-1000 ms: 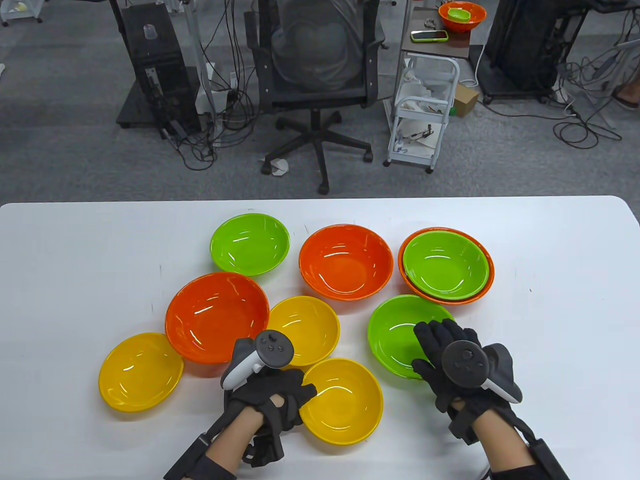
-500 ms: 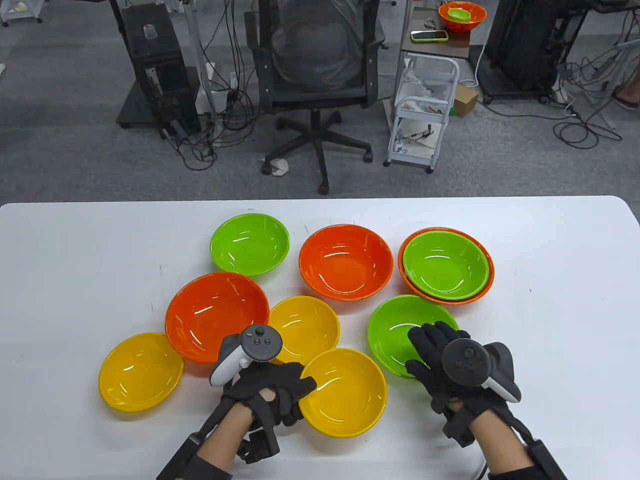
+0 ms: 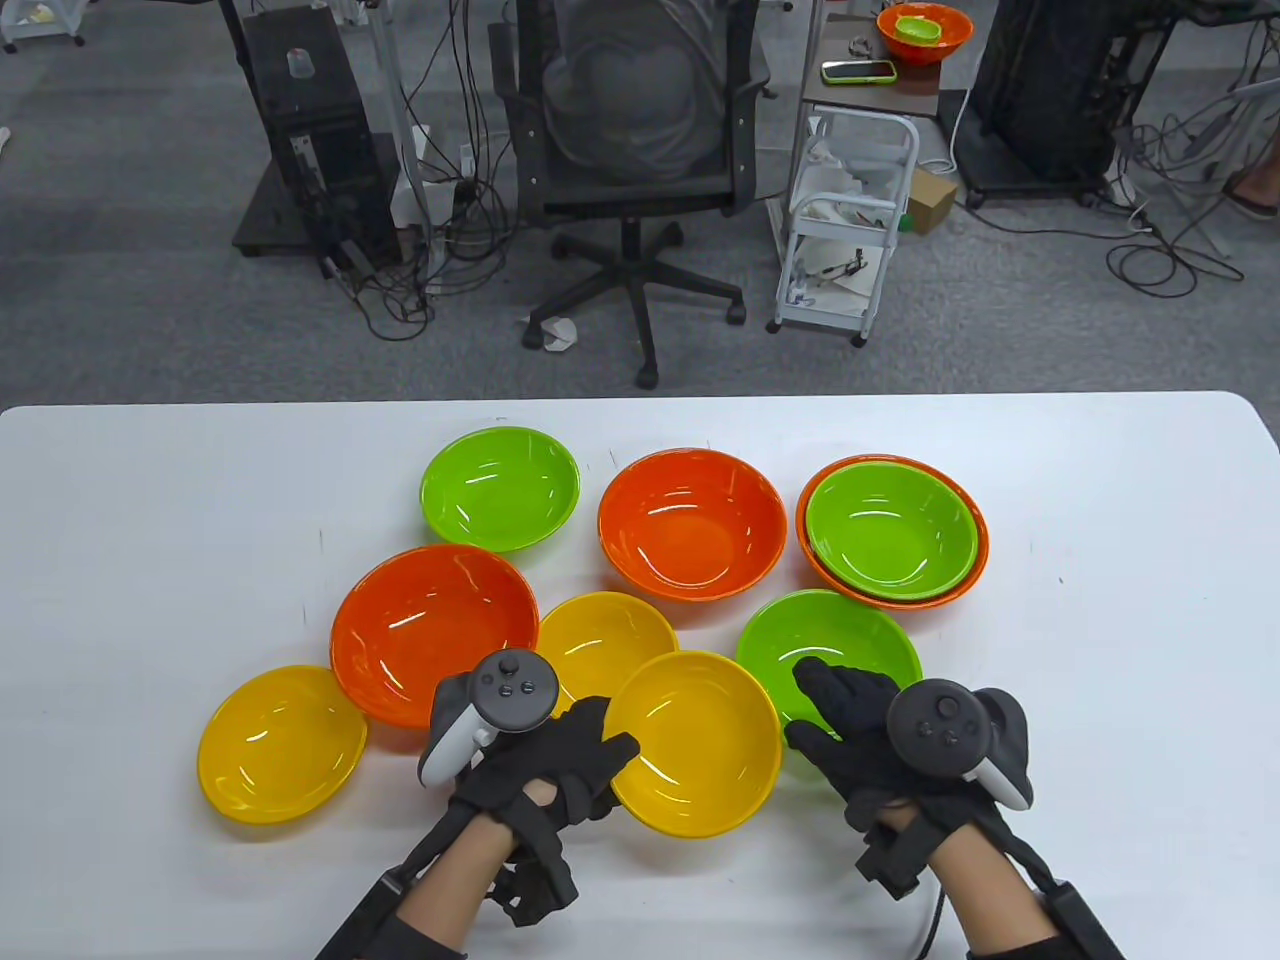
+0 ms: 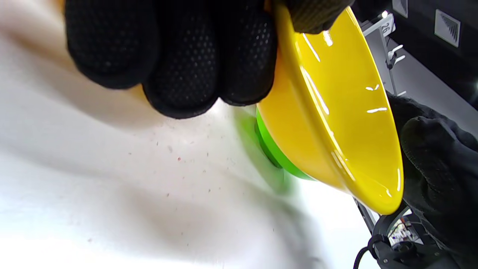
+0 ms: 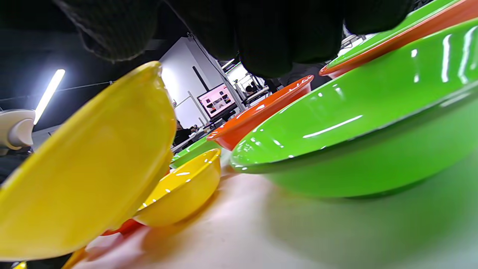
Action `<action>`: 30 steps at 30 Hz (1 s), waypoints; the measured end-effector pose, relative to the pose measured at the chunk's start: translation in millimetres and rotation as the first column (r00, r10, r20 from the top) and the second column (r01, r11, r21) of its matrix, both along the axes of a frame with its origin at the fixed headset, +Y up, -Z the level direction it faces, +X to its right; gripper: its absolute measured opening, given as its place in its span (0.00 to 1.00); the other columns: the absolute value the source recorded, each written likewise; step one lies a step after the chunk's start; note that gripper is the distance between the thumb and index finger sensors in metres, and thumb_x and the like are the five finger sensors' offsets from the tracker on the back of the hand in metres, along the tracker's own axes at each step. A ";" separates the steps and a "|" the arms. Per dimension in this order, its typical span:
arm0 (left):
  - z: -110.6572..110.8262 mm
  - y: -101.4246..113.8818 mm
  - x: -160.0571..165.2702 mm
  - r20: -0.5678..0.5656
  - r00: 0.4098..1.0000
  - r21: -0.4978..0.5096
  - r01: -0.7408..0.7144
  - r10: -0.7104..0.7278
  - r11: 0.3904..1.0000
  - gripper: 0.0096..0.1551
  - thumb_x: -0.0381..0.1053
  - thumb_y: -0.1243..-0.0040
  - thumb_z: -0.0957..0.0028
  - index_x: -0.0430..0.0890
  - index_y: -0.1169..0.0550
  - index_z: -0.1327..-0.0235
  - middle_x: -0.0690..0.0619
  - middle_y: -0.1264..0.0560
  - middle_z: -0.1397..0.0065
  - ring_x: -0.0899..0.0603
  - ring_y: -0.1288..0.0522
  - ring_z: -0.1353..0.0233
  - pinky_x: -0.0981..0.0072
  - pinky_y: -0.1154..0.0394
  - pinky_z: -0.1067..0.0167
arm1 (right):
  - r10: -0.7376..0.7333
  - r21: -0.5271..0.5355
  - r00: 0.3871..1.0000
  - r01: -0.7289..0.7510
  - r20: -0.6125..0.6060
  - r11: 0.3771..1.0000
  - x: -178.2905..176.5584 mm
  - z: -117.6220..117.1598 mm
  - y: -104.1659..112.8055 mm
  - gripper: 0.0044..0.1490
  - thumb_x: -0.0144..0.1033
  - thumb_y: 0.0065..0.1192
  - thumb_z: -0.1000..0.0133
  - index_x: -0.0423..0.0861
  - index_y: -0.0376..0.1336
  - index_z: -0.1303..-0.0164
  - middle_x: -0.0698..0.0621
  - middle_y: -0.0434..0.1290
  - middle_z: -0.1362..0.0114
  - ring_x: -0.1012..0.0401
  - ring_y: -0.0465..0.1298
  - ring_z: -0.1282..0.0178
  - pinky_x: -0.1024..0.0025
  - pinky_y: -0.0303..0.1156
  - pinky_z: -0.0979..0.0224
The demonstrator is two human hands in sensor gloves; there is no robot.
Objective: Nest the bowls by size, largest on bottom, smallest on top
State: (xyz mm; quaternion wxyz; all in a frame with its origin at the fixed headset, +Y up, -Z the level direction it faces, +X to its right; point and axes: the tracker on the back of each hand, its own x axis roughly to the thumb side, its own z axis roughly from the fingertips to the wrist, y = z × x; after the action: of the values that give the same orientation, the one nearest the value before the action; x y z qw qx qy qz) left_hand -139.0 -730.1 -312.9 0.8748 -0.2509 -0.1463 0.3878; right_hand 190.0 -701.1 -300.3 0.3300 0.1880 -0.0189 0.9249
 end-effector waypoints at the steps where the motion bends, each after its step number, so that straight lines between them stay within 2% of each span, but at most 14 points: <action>1: 0.3 0.7 0.4 -0.007 1.000 0.022 -0.004 0.004 1.000 0.37 0.58 0.47 0.41 0.38 0.40 0.27 0.52 0.18 0.49 0.42 0.15 0.50 0.55 0.17 0.53 | -0.016 -0.006 1.000 0.016 -0.005 1.000 -0.8 0.1 -0.6 0.45 0.51 0.60 0.47 0.35 0.60 0.26 0.33 0.71 0.30 0.32 0.67 0.33 0.33 0.62 0.32; 6: 2.0 3.1 2.9 -0.016 1.000 0.070 -0.009 0.010 0.998 0.38 0.58 0.47 0.41 0.39 0.42 0.26 0.52 0.19 0.47 0.42 0.16 0.48 0.55 0.17 0.51 | -0.111 -0.044 0.993 0.109 -0.027 0.993 -6.9 0.3 -3.9 0.46 0.52 0.60 0.47 0.32 0.61 0.28 0.33 0.75 0.37 0.34 0.73 0.41 0.35 0.66 0.38; 11: 2.6 2.1 5.6 0.001 1.000 0.065 -0.005 0.005 0.998 0.38 0.57 0.47 0.41 0.39 0.43 0.25 0.52 0.19 0.45 0.42 0.16 0.47 0.55 0.18 0.49 | -0.142 -0.066 0.990 0.140 -0.026 0.988 -12.2 -0.3 -6.0 0.46 0.52 0.61 0.48 0.30 0.62 0.30 0.34 0.78 0.43 0.36 0.76 0.47 0.37 0.69 0.43; 18: 3.2 1.1 7.6 0.009 1.000 0.059 0.003 -0.003 0.998 0.38 0.57 0.47 0.40 0.39 0.43 0.25 0.52 0.20 0.45 0.41 0.17 0.45 0.55 0.18 0.49 | -0.172 -0.092 0.985 0.172 0.016 0.981 -13.8 -2.4 -8.4 0.41 0.46 0.65 0.48 0.27 0.65 0.37 0.39 0.81 0.53 0.41 0.80 0.58 0.42 0.73 0.50; 24: 4.6 3.1 11.5 0.030 1.000 0.066 -0.005 0.003 0.998 0.40 0.57 0.47 0.41 0.39 0.45 0.24 0.51 0.20 0.43 0.41 0.17 0.44 0.55 0.18 0.48 | -0.181 -0.086 0.980 0.188 0.081 0.978 -13.9 -2.8 -7.6 0.37 0.40 0.68 0.48 0.26 0.66 0.40 0.42 0.82 0.58 0.45 0.81 0.64 0.46 0.75 0.55; 30: 8.6 11.0 14.7 0.051 0.999 0.096 -0.008 0.003 0.995 0.42 0.57 0.47 0.41 0.39 0.46 0.23 0.51 0.21 0.40 0.40 0.17 0.43 0.54 0.18 0.48 | -0.201 -0.028 0.970 0.207 0.136 0.978 -11.8 -6.6 -6.5 0.34 0.38 0.68 0.49 0.26 0.67 0.42 0.42 0.82 0.61 0.46 0.80 0.68 0.48 0.76 0.58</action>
State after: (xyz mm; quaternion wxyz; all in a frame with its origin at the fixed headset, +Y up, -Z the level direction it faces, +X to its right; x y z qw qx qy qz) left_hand -124.3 -719.1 -304.3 0.8808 -0.2180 -0.1877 0.3761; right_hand 178.2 -707.6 -306.9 0.4252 0.1166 -0.0405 0.8967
